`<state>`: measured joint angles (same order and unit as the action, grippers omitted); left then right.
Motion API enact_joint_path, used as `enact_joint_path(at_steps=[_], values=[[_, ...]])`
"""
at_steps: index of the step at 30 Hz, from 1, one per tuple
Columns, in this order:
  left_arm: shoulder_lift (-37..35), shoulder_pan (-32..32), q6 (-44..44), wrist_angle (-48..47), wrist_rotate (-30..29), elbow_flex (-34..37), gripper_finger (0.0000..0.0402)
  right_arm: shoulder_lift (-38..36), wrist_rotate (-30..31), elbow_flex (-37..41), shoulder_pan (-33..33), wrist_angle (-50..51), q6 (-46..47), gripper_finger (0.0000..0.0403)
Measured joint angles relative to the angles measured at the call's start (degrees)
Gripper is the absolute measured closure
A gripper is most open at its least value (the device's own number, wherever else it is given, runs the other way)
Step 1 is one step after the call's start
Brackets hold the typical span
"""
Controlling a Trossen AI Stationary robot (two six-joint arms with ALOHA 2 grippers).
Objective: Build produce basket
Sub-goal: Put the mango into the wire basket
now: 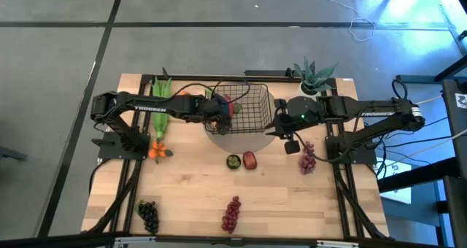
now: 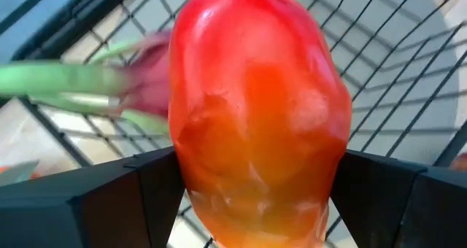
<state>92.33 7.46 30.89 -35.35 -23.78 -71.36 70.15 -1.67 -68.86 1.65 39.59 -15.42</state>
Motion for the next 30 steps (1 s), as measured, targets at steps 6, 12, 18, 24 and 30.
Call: enact_joint_path(at_steps=[6,12,18,24,30], values=[[3.91,0.0,-0.02,1.07,-0.93,0.01,0.0132,0.04,0.0,0.0,0.0,-0.08,-0.07,0.0322],[6.91,-0.02,0.4,0.42,-0.44,-0.03,0.0132,0.02,0.02,0.0,0.07,-0.42,-0.05,0.0322],[7.61,0.02,0.48,0.54,1.59,-0.1,0.0132,0.02,0.02,0.0,0.07,-0.39,0.06,0.0322],[7.61,0.16,0.49,0.41,1.84,-0.08,0.0132,0.02,0.02,0.0,0.07,-0.5,0.02,0.0322],[7.61,0.17,0.5,0.43,1.85,-0.06,0.0132,0.02,0.04,0.0,0.07,-0.55,-0.05,0.0322]])
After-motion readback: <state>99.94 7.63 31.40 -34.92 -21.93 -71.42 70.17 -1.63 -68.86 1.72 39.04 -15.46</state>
